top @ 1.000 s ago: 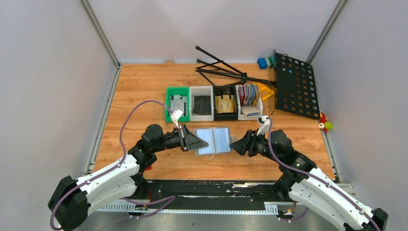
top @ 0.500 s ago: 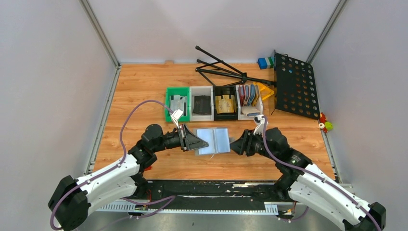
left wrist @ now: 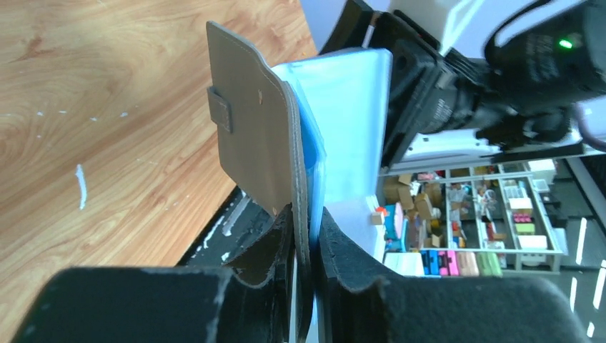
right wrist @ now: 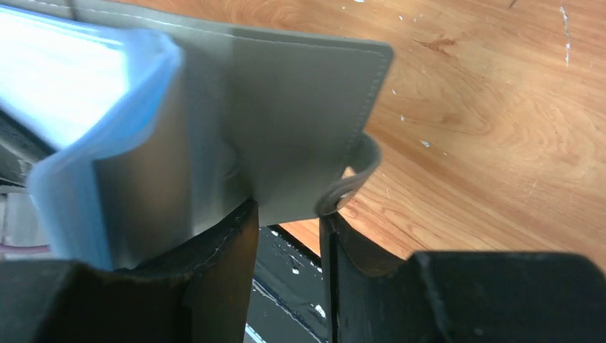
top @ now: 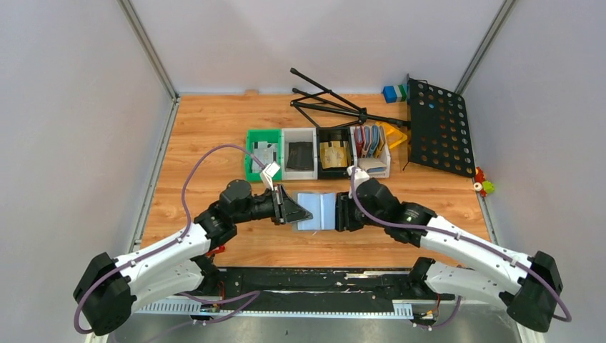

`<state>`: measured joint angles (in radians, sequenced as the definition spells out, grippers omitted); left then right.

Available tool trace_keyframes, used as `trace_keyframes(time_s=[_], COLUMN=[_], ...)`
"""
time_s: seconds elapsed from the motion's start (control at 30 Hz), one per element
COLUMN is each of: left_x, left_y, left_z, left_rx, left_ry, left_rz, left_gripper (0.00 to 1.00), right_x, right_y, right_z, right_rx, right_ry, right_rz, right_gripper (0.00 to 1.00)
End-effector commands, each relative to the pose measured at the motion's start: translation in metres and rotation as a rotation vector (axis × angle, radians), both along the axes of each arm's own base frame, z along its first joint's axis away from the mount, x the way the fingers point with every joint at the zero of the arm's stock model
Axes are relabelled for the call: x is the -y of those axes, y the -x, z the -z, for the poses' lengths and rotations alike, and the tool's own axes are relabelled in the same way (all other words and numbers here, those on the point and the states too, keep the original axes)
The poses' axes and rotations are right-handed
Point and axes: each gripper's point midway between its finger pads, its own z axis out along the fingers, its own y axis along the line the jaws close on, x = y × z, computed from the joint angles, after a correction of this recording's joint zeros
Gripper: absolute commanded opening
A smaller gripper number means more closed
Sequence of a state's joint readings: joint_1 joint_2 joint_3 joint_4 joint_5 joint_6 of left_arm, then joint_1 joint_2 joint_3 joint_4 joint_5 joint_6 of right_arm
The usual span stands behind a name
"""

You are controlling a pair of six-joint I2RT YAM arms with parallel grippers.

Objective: Take the credit cards out of the card holder
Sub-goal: Place the card holder at the center of the board.

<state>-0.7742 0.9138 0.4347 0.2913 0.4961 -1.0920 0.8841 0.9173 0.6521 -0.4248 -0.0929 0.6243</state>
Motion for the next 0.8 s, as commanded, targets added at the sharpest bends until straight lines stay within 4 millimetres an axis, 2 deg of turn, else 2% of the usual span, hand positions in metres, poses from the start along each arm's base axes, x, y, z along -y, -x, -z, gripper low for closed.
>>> trace_keyframes(time_s=[0.0, 0.13, 0.33, 0.47, 0.57, 0.67, 0.7, 0.73, 0.77], left_x=[0.003, -0.001, -0.001, -0.002, -0.004, -0.009, -0.011, -0.012, -0.013], left_y=[-0.007, -0.010, -0.010, -0.008, -0.009, -0.012, -0.012, -0.013, -0.014], left_z=[-0.005, 0.009, 0.018, 0.020, 0.019, 0.021, 0.022, 0.023, 0.025], left_rx=[0.073, 0.063, 0.050, 0.050, 0.054, 0.050, 0.048, 0.044, 0.041], left_ry=[-0.062, -0.142, -0.170, -0.171, -0.162, -0.160, -0.158, -0.157, -0.155], left_rz=[-0.012, -0.034, -0.034, -0.026, -0.046, -0.069, -0.075, -0.079, -0.082], left_gripper=[0.20, 0.20, 0.20, 0.20, 0.20, 0.20, 0.20, 0.20, 0.20], right_x=[-0.004, -0.001, 0.000, 0.002, 0.013, 0.025, 0.028, 0.031, 0.033], right_y=[-0.013, -0.016, -0.019, -0.017, -0.015, -0.013, -0.013, -0.012, -0.011], right_z=[-0.012, 0.000, 0.003, 0.002, -0.005, -0.013, -0.016, -0.016, -0.017], right_rx=[0.082, 0.081, 0.105, 0.113, 0.138, 0.159, 0.170, 0.172, 0.177], right_ry=[0.137, 0.264, 0.349, 0.363, 0.327, 0.242, 0.198, 0.156, 0.110], right_rz=[0.032, 0.053, 0.078, 0.060, 0.092, 0.122, 0.133, 0.144, 0.151], right_gripper=[0.37, 0.38, 0.38, 0.39, 0.40, 0.52, 0.59, 0.71, 0.77])
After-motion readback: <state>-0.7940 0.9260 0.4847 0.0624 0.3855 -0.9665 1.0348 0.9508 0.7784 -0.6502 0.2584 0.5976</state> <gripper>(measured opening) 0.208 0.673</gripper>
